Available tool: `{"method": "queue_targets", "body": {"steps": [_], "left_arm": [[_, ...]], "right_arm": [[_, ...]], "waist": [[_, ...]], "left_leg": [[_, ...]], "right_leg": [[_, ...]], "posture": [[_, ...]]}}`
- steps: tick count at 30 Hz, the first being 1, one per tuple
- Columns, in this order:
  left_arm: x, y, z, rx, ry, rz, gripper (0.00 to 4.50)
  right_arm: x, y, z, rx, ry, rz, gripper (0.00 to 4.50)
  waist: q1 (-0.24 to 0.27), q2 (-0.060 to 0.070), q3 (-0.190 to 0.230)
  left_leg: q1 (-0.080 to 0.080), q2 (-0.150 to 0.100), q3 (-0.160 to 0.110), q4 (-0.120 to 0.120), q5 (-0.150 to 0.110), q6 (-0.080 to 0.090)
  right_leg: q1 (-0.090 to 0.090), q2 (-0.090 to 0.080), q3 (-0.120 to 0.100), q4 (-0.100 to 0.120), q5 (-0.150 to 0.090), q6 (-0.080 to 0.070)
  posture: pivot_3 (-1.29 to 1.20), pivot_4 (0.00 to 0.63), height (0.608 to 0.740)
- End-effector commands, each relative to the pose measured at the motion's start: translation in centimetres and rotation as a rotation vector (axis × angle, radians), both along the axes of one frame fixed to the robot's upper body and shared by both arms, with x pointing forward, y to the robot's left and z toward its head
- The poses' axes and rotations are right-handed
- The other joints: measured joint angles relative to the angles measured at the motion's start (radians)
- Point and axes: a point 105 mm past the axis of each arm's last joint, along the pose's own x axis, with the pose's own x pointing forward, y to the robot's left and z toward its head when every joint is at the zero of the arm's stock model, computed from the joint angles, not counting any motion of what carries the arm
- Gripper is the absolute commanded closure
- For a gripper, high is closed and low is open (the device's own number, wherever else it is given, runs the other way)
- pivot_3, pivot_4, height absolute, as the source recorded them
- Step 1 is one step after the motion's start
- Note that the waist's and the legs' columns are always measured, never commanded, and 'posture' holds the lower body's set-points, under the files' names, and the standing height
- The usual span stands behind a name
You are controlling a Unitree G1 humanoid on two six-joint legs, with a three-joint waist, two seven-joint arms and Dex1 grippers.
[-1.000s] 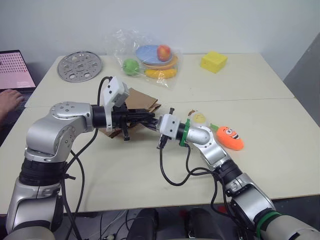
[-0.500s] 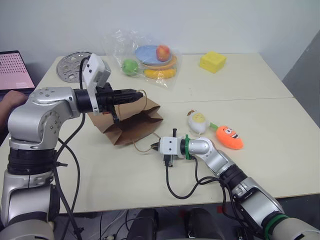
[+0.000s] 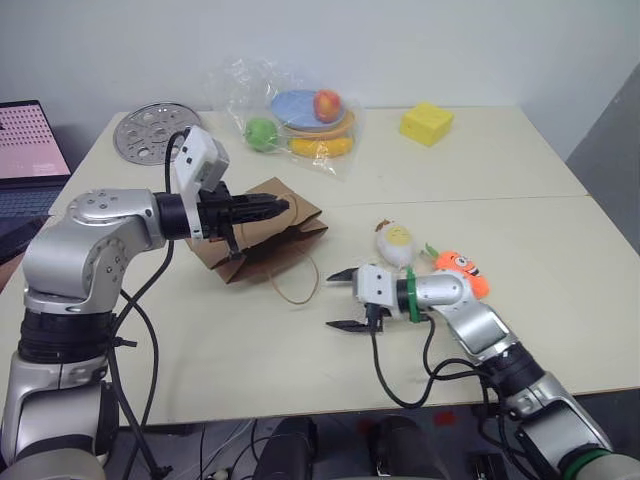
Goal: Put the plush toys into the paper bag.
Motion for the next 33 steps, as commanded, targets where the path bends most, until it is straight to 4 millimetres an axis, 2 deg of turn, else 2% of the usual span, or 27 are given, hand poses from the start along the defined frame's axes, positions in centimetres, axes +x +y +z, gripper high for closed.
{"method": "queue_targets", "body": {"steps": [1,5,9,10,13,22,33], "left_arm": [[-0.4,0.1,1.1,0.003,-0.060,0.001,4.50],[-0.5,0.1,0.9,0.004,-0.058,-0.002,4.50],[-0.5,0.1,0.8,0.008,-0.059,-0.003,4.50],[-0.5,0.1,0.8,0.010,-0.061,-0.004,4.50],[-0.4,0.0,0.9,0.013,-0.063,-0.006,4.50],[-0.2,0.5,1.5,0.008,-0.072,0.012,4.50],[-0.3,1.2,2.2,0.037,-0.032,-0.001,4.50]], "right_arm": [[-0.7,-1.3,3.2,0.087,-0.013,-0.007,0.05],[-1.6,-2.2,4.3,0.125,0.049,-0.021,0.05],[-1.3,-2.2,4.6,0.170,0.111,-0.083,0.05],[-1.1,-2.1,4.7,0.197,0.129,-0.108,0.21],[-0.6,-1.6,4.9,0.232,0.138,-0.146,1.02],[0.2,0.7,5.4,0.308,0.153,-0.193,4.37],[0.4,5.8,6.1,0.391,0.183,-0.208,4.44]], "waist": [[0.001,0.000,0.000],[0.003,0.000,0.000],[0.002,0.000,0.000],[0.002,0.000,0.000],[0.002,0.000,0.000],[0.001,0.000,0.000],[-0.001,0.000,0.000]], "left_leg": [[0.000,0.000,0.000,0.000,0.000,0.000],[0.000,0.000,0.000,0.000,0.000,0.000],[0.000,0.000,0.000,0.000,0.000,0.000],[0.000,0.000,0.000,0.000,0.000,0.000],[0.000,0.000,0.000,0.000,0.000,0.000],[-0.001,0.000,0.000,0.000,0.000,0.000],[-0.001,0.000,0.000,-0.001,0.000,0.000]], "right_leg": [[0.000,0.000,0.000,0.000,0.000,0.000],[0.000,0.000,0.000,0.000,0.000,0.000],[0.000,0.000,0.000,0.000,0.000,0.000],[0.000,0.000,0.000,0.000,0.000,0.000],[0.000,0.000,0.000,0.000,0.000,0.000],[0.000,-0.001,0.000,-0.001,0.000,0.000],[-0.001,0.000,0.000,-0.001,0.000,0.000]], "posture": [[0.00,0.150,0.740],[0.00,0.150,0.740],[0.00,0.150,0.740],[0.00,0.150,0.740],[0.00,0.150,0.740],[0.00,0.150,0.740],[0.00,0.150,0.740]]}}
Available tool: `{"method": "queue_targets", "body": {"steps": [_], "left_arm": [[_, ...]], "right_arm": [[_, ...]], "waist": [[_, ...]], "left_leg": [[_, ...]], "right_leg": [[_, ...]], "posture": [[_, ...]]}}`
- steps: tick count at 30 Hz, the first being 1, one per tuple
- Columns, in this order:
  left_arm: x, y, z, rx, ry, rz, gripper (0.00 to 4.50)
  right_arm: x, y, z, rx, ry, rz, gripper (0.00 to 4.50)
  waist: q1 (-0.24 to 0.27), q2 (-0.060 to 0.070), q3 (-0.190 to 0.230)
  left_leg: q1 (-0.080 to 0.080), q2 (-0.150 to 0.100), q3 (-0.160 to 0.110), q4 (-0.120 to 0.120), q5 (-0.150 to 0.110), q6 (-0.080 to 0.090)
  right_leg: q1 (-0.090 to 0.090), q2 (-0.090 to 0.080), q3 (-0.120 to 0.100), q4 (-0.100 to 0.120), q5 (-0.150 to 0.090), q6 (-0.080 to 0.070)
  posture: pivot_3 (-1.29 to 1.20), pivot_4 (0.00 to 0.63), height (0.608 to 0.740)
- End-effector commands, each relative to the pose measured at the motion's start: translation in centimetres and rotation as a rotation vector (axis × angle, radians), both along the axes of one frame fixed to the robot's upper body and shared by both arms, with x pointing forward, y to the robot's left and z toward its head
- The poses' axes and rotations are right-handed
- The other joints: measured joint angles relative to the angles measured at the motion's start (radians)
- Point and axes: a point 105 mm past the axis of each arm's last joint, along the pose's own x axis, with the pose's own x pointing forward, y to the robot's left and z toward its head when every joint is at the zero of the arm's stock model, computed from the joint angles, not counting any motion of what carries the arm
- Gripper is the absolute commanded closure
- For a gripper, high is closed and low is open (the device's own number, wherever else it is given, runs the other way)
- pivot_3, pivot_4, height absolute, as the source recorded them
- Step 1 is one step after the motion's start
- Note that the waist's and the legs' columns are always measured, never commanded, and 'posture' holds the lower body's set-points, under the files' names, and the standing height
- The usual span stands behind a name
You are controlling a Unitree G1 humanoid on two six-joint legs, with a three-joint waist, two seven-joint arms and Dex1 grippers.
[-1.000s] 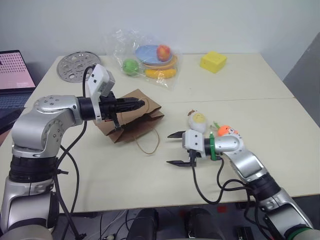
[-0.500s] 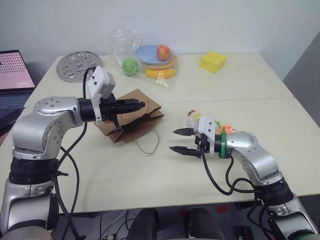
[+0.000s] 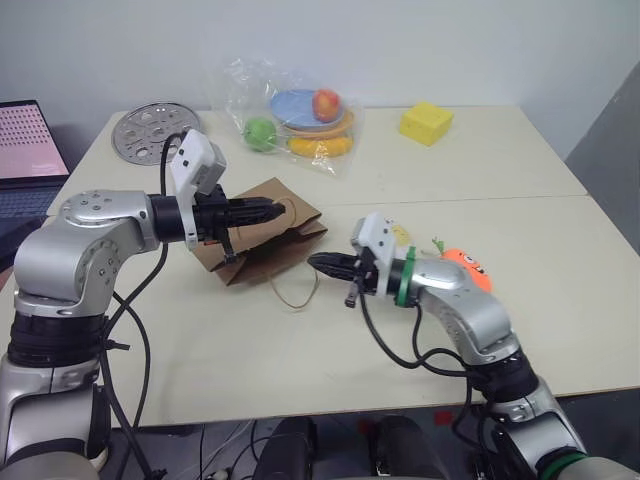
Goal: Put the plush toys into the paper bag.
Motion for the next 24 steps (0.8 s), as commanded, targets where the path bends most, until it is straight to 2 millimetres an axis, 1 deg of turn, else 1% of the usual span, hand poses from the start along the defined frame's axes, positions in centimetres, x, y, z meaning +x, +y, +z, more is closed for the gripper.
{"method": "queue_targets", "body": {"steps": [1,4,12,20,24], "left_arm": [[-0.2,0.4,1.8,0.014,-0.051,-0.005,4.50],[-0.1,0.2,2.2,0.014,-0.054,-0.013,4.50],[-0.3,0.1,2.3,0.016,-0.049,-0.022,4.50],[-0.6,-0.1,2.1,0.010,-0.030,-0.029,4.50],[-0.5,-0.2,2.0,0.000,-0.038,-0.019,4.50]], "right_arm": [[-0.2,0.9,0.9,0.020,-0.034,-0.001,4.44],[0.1,1.5,0.6,0.016,-0.033,-0.025,4.44],[1.0,2.5,0.5,0.023,-0.033,-0.072,4.44],[1.8,4.0,1.4,0.063,-0.024,-0.097,4.44],[2.4,4.9,1.3,0.064,-0.005,-0.117,4.44]], "waist": [[0.000,0.000,0.000],[0.002,0.000,0.000],[-0.002,0.000,0.000],[-0.003,0.000,0.000],[-0.003,0.000,0.000]], "left_leg": [[0.000,0.000,0.000,0.000,0.000,0.000],[0.000,0.000,0.000,0.000,0.000,0.000],[0.000,0.000,0.000,0.000,0.000,0.000],[0.000,0.000,0.000,0.000,0.000,0.000],[0.000,0.000,0.000,-0.001,0.000,0.000]], "right_leg": [[0.000,0.000,0.000,0.000,0.000,0.000],[0.000,0.000,0.000,0.000,0.000,0.000],[-0.001,0.000,0.000,0.000,0.000,0.000],[-0.001,0.000,0.000,0.001,0.000,0.000],[-0.001,0.000,0.000,0.001,0.000,0.000]], "posture": [[0.00,0.150,0.740],[0.00,0.150,0.740],[0.00,0.150,0.740],[0.00,0.150,0.740],[0.00,0.150,0.740]]}}
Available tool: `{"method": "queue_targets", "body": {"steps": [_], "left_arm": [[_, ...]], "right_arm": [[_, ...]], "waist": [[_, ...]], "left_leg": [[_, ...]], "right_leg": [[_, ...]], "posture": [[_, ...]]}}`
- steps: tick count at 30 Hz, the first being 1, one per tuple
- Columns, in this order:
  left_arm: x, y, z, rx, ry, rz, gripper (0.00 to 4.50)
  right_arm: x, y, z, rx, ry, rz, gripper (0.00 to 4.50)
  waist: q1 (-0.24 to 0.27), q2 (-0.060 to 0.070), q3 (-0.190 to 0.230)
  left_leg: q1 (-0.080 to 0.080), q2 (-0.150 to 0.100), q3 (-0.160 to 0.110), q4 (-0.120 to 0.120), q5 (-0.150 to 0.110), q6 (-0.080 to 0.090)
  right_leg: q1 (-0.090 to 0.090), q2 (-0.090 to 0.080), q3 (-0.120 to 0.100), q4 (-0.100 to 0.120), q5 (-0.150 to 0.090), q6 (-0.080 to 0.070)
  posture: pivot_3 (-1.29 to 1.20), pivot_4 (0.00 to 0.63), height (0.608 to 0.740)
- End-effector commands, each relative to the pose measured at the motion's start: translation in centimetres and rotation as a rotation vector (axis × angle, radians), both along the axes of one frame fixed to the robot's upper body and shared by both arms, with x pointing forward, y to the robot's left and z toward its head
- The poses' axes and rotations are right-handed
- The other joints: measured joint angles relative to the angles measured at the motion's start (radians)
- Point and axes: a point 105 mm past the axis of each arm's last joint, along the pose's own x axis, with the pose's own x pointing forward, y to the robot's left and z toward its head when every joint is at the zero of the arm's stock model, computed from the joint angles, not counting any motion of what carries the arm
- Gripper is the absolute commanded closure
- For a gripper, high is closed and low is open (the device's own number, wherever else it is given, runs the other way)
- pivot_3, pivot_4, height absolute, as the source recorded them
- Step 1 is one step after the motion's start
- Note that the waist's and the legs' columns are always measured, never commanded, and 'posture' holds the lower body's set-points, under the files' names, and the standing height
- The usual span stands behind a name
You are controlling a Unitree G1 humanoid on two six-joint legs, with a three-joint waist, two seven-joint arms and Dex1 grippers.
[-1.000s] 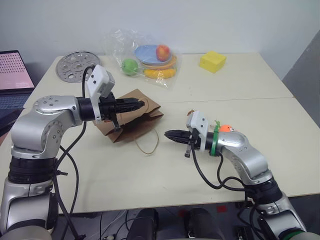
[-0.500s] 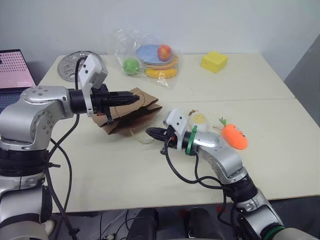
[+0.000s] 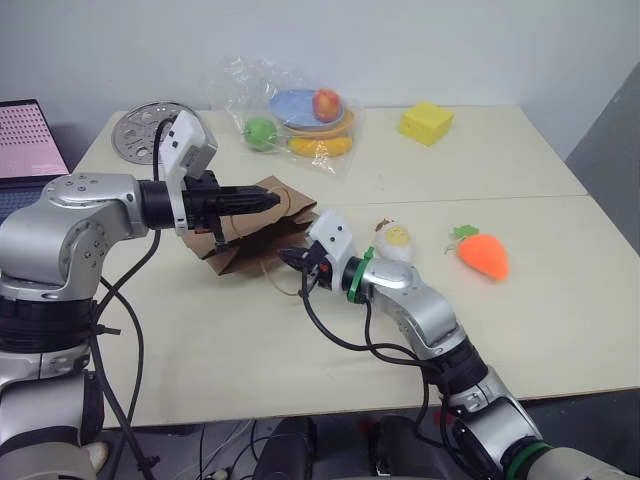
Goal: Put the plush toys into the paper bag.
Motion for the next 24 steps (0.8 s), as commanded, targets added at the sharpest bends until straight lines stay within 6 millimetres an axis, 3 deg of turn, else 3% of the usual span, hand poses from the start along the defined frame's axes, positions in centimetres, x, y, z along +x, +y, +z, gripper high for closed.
{"method": "queue_targets", "body": {"steps": [1,11,17,24], "left_arm": [[-0.4,-0.2,0.9,-0.011,-0.046,-0.010,4.50],[-0.8,-0.6,0.8,-0.049,-0.047,-0.013,4.50],[-1.1,0.2,0.9,-0.067,-0.056,0.029,4.50],[-0.9,1.0,2.3,-0.083,-0.105,0.067,4.50]], "right_arm": [[0.7,0.6,1.0,0.034,-0.021,-0.030,4.44],[3.4,2.4,-1.7,-0.041,0.011,-0.168,4.44],[5.2,2.5,-4.3,-0.090,0.014,-0.316,4.44],[4.8,2.3,-7.8,-0.248,0.007,-0.262,4.44]], "waist": [[0.000,0.000,0.000],[-0.002,0.000,0.000],[-0.002,0.000,0.000],[-0.003,0.000,0.000]], "left_leg": [[0.000,0.000,0.000,0.000,0.000,0.000],[0.000,0.000,0.000,-0.001,0.000,0.000],[0.000,0.000,0.000,-0.001,0.000,0.000],[0.002,0.000,0.000,-0.001,0.001,-0.001]], "right_leg": [[0.000,0.000,0.000,0.000,0.000,0.000],[-0.001,0.000,0.000,0.000,0.000,0.000],[-0.001,0.000,0.000,0.000,0.000,0.000],[0.001,0.000,0.000,0.001,0.000,-0.001]], "posture": [[0.00,0.150,0.740],[0.00,0.150,0.740],[0.00,0.150,0.740],[0.00,0.150,0.740]]}}
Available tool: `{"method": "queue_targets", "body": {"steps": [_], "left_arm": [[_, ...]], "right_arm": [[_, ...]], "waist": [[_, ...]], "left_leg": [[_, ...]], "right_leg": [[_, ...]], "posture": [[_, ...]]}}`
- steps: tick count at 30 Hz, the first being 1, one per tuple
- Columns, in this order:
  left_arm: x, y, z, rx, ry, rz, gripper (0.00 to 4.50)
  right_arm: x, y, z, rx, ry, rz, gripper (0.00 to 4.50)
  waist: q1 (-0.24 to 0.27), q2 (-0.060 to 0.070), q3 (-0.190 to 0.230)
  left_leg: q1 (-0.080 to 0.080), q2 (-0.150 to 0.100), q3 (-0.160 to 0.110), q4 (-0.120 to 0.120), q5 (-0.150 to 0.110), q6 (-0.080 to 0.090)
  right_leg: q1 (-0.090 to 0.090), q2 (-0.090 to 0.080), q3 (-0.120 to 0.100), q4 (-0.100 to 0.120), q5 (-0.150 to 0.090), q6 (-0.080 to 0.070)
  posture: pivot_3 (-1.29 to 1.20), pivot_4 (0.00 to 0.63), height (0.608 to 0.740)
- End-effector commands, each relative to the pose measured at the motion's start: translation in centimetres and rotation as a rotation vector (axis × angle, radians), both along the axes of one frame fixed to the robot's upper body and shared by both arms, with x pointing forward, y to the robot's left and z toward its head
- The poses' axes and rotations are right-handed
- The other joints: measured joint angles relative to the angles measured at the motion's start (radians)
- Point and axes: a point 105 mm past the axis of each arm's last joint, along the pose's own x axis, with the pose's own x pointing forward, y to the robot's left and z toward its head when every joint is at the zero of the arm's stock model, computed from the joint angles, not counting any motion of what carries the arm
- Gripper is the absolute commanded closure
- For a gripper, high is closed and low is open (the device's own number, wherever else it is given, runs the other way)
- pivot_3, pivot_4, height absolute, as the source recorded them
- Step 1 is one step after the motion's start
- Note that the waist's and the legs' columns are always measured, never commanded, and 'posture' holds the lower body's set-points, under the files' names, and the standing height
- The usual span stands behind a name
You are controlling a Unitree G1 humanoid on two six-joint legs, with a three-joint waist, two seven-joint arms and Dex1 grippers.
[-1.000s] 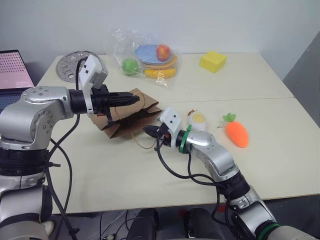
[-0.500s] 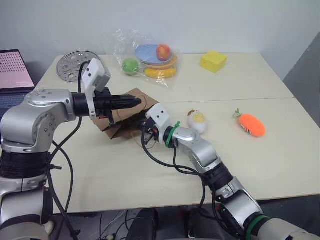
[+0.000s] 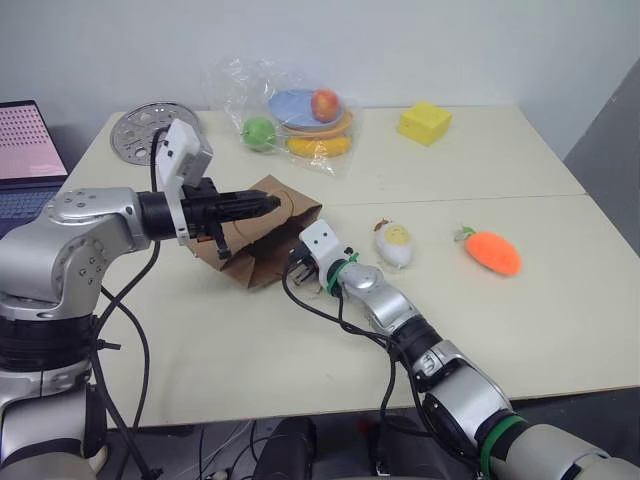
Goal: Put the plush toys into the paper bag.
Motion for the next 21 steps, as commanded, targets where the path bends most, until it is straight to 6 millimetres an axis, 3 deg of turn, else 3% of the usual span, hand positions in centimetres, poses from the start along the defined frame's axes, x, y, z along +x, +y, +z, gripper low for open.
{"method": "queue_targets", "body": {"steps": [1,12,21], "left_arm": [[-0.2,0.9,2.9,-0.007,-0.110,0.032,4.50],[0.1,3.6,9.9,-0.148,-0.299,0.120,4.50],[0.0,2.6,6.1,-0.070,-0.233,0.096,4.50]], "right_arm": [[-1.4,2.3,-0.6,-0.036,0.026,0.079,4.44],[-1.3,1.5,-1.3,-0.077,0.072,0.108,4.44],[-1.2,1.4,-1.0,-0.070,0.065,0.110,4.44]], "waist": [[0.000,0.000,0.000],[-0.001,-0.001,-0.001],[-0.002,-0.001,-0.001]], "left_leg": [[0.000,0.000,0.000,0.000,0.000,0.000],[0.000,0.000,0.000,-0.001,0.000,0.000],[0.000,0.000,0.000,-0.002,0.000,0.000]], "right_leg": [[0.000,0.000,0.000,0.000,0.000,0.000],[-0.001,0.000,0.000,0.000,0.000,0.000],[-0.001,0.000,0.000,0.000,0.000,0.000]], "posture": [[0.00,0.150,0.740],[0.00,0.150,0.740],[0.00,0.150,0.740]]}}
